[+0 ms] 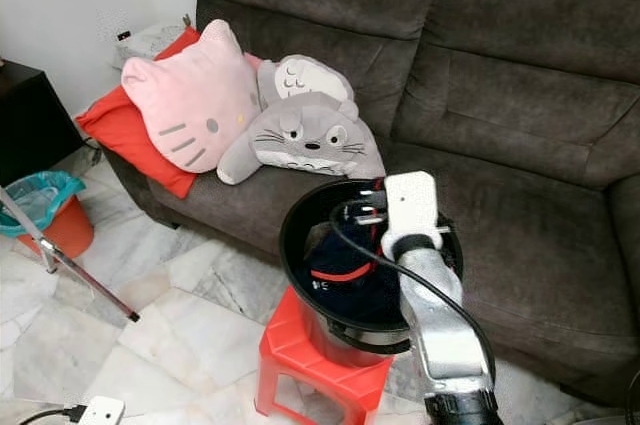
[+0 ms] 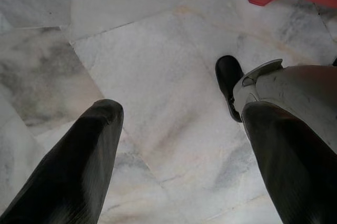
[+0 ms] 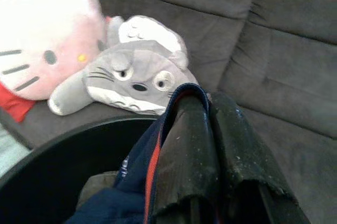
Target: Hang hanger
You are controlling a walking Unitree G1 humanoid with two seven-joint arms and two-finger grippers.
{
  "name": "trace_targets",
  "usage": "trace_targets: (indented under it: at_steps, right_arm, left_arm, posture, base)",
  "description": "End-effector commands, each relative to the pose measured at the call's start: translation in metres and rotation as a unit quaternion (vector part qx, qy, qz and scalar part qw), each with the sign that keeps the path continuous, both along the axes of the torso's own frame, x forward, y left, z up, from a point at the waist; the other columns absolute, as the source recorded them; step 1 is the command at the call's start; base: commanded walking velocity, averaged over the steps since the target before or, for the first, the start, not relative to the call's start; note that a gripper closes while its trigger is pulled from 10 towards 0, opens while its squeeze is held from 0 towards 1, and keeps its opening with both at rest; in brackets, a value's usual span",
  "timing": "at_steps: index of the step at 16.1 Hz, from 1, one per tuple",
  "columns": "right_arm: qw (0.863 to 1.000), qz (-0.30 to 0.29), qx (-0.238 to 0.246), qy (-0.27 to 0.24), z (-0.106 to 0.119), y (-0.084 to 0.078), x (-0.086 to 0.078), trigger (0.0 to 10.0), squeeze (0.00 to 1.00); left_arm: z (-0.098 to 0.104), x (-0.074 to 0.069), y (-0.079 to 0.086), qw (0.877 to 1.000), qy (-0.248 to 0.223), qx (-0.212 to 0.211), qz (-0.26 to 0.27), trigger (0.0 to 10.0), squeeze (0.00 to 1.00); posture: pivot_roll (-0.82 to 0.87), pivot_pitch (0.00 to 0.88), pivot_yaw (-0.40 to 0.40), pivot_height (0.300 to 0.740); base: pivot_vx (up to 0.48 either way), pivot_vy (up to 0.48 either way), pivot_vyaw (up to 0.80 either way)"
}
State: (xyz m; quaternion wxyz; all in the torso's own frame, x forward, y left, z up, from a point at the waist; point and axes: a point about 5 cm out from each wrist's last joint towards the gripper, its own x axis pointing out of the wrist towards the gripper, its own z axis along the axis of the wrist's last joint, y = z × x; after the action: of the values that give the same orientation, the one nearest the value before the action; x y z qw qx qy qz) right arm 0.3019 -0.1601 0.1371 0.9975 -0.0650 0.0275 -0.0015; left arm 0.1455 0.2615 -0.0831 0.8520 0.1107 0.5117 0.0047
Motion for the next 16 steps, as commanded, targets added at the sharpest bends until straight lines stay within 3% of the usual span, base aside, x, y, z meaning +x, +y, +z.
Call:
trace_targets:
  at_steps: [1, 2, 4, 7, 13, 16]
  right_arm:
    - [0.998, -0.048, 0.038, -0.009, -0.004, -0.021, -0.003, 10.0, 0.00]
    - [0.997, -0.059, 0.057, -0.016, -0.003, -0.024, -0.005, 10.0, 0.00]
    - [0.997, -0.055, 0.046, -0.042, -0.004, -0.022, -0.012, 10.0, 0.00]
    - [0.996, -0.056, 0.055, -0.034, -0.012, -0.018, -0.019, 10.0, 0.00]
    - [0.997, -0.039, 0.058, -0.036, -0.017, -0.013, -0.016, 10.0, 0.00]
    - [0.997, -0.051, 0.051, -0.022, -0.026, -0.022, -0.017, 10.0, 0.00]
  left_arm:
    - [0.000, -0.003, 0.002, 1.000, 0.004, 0.007, -0.007, 10.0, 0.00]
    - [0.000, -0.003, 0.003, 1.000, 0.005, 0.007, -0.007, 10.0, 0.00]
    - [0.000, -0.003, 0.003, 1.000, 0.006, 0.008, -0.009, 10.0, 0.00]
    - [0.000, -0.003, 0.003, 1.000, 0.006, 0.009, -0.011, 10.0, 0.00]
    - [-0.001, -0.005, 0.002, 1.000, 0.009, 0.009, -0.016, 10.0, 0.00]
    - [-0.001, -0.005, 0.002, 1.000, 0.010, 0.009, -0.017, 10.0, 0.00]
  posture:
    - [-0.17, 0.000, -0.011, 0.732]
    - [-0.17, 0.000, -0.011, 0.732]
    - [-0.17, 0.000, -0.011, 0.732]
    - [-0.17, 0.000, -0.007, 0.732]
    - [-0.16, 0.000, -0.016, 0.732]
    - [-0.17, 0.000, -0.014, 0.732]
  base:
    - [0.000, 0.000, 0.00]
    - [0.000, 0.000, 0.00]
    - [0.000, 0.000, 0.00]
    - [0.000, 0.000, 0.00]
    - [0.000, 0.000, 0.00]
    - [0.000, 0.000, 0.00]
